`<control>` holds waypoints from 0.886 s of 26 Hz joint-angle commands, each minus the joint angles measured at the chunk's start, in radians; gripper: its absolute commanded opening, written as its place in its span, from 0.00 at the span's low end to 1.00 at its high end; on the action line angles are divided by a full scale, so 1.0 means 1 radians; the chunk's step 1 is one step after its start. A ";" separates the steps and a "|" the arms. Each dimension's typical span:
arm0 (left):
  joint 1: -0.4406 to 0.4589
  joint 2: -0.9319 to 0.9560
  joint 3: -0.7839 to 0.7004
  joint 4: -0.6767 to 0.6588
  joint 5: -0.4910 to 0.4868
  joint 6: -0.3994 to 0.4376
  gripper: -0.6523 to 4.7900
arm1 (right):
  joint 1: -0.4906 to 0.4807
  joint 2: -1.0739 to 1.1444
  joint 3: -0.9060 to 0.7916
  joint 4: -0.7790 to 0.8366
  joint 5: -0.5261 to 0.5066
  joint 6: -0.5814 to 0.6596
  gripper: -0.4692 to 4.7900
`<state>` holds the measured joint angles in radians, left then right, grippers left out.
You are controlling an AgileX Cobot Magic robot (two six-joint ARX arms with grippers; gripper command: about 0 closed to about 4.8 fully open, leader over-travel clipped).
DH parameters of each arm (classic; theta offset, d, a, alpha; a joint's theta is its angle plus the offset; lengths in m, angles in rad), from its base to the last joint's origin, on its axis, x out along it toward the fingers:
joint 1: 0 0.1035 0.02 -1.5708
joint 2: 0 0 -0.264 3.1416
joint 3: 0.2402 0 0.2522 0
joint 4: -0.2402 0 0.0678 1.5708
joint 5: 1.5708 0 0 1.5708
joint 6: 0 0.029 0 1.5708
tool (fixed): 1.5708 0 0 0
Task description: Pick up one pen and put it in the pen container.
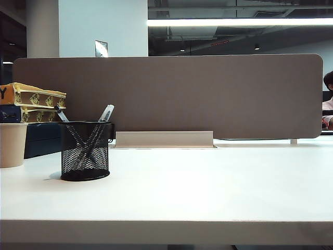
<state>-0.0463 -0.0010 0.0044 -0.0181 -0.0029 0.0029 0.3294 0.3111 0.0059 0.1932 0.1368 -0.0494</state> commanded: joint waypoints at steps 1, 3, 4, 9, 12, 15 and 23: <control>0.002 0.003 0.004 0.019 0.003 -0.003 0.11 | 0.002 0.000 -0.005 0.013 0.000 0.004 0.09; 0.002 0.003 0.004 0.019 0.003 -0.003 0.11 | 0.002 0.000 -0.005 0.013 0.000 0.004 0.09; 0.002 0.003 0.004 0.019 0.003 -0.003 0.11 | 0.002 0.000 -0.005 0.013 0.000 0.004 0.09; 0.011 0.003 0.004 0.019 0.005 -0.003 0.11 | 0.002 0.000 -0.005 0.013 0.000 0.004 0.09; 0.035 0.003 0.004 0.019 0.003 -0.003 0.11 | 0.002 0.000 -0.005 0.013 0.000 0.004 0.09; 0.039 0.003 0.004 0.018 0.006 -0.003 0.11 | 0.002 0.000 -0.005 0.013 0.000 0.004 0.09; 0.039 0.003 0.003 0.015 0.005 -0.003 0.11 | 0.001 -0.011 -0.005 0.009 0.000 0.004 0.09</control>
<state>-0.0071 0.0013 0.0044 -0.0120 -0.0017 0.0029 0.3294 0.3111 0.0059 0.1932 0.1364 -0.0494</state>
